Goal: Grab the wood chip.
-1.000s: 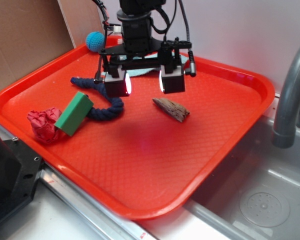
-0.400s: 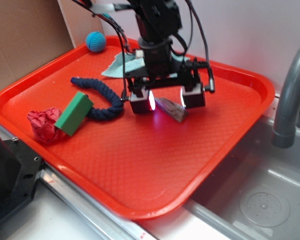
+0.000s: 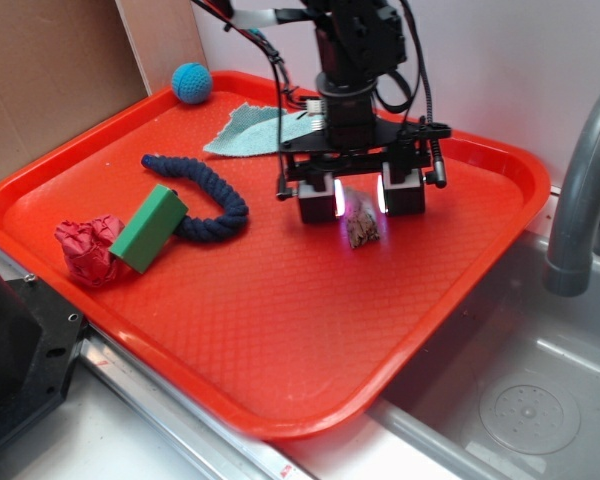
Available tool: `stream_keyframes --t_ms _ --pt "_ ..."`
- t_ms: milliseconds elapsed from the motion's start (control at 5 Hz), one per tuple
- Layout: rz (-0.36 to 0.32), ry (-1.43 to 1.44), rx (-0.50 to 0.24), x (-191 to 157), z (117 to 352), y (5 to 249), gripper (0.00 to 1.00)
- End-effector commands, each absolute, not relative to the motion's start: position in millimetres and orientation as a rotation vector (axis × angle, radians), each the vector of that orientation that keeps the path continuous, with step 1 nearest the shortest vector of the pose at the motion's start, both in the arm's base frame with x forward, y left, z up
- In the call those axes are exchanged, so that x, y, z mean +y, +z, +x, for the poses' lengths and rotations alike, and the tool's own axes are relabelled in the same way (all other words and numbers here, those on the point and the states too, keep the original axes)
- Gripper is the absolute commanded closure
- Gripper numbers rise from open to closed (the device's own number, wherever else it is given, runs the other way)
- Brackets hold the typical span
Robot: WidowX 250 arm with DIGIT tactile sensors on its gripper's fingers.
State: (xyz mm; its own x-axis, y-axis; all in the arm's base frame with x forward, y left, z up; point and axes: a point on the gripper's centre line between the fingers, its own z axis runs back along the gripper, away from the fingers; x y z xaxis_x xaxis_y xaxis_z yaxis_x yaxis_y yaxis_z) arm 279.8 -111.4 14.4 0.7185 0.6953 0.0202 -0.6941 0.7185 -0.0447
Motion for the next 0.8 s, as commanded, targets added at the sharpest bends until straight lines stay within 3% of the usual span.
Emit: stream_keyframes --t_ms 0,200,400,600 --pt "-0.044 0.579 -0.118 -81 253 80 1.00" --pt "-0.120 0.329 -0.191 -54 244 129 1.00" --pt "-0.195 0.081 -0.208 -16 234 177 1.00" --pt "-0.159 0.002 -0.254 5 229 226 1.00"
